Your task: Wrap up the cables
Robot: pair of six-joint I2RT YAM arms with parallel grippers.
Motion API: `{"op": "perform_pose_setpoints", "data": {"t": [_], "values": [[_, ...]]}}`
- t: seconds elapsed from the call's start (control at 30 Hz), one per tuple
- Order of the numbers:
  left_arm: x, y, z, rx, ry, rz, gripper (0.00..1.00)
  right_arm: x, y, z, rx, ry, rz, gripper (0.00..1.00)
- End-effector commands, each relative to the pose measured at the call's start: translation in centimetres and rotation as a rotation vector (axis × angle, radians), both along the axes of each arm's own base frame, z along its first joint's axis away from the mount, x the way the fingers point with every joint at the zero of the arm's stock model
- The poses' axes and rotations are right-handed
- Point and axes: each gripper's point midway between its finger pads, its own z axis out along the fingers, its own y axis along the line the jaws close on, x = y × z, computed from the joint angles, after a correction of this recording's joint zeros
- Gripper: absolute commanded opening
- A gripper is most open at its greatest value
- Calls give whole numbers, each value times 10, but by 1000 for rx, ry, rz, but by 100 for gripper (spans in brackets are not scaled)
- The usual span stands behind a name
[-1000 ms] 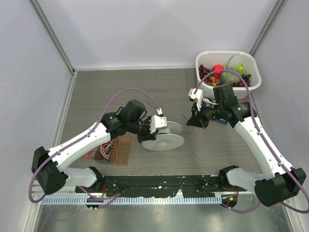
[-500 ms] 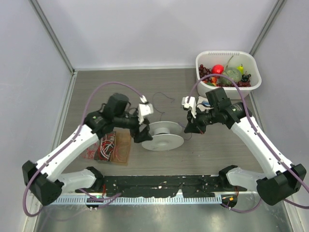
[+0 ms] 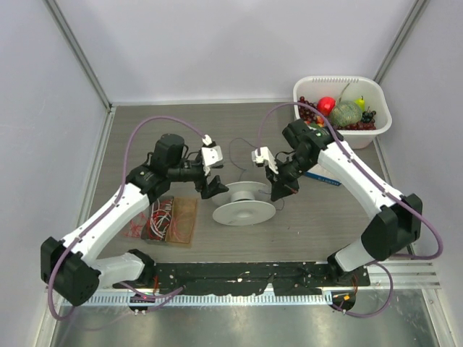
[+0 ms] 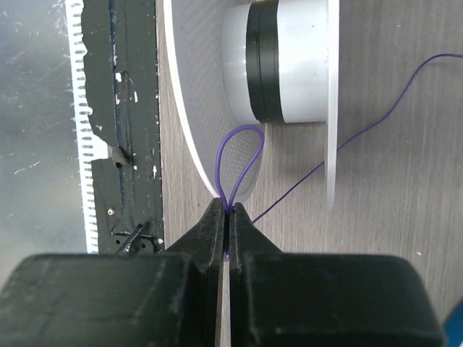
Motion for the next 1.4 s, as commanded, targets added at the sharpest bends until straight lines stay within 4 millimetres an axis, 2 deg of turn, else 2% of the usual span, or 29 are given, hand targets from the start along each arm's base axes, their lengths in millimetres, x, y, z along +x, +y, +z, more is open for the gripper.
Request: {"op": "perform_pose_setpoints", "data": {"t": [0.0, 0.17, 0.4, 0.6, 0.93, 1.13, 1.37], "values": [[8, -15, 13, -41, -101, -96, 74, -3, 13, 7, 8, 46, 11, 1], [-2, -24, -1, -54, -45, -170, 64, 16, 30, 3, 39, 10, -54, 1], [-6, -33, -21, -50, -31, -200, 54, 19, 43, -18, 23, -11, -79, 1], [-14, -38, -32, -57, -36, -238, 47, 23, 56, -26, 53, -27, -100, 1], [-16, -44, -46, -56, -42, -288, 48, 24, 68, -34, 80, -50, -146, 1], [-12, -47, -51, -68, -58, -267, 49, 28, 73, -31, 114, -72, -192, 1], [-14, -53, -63, -58, -74, -247, 43, 29, 77, -32, 137, -74, -225, 1]]}}
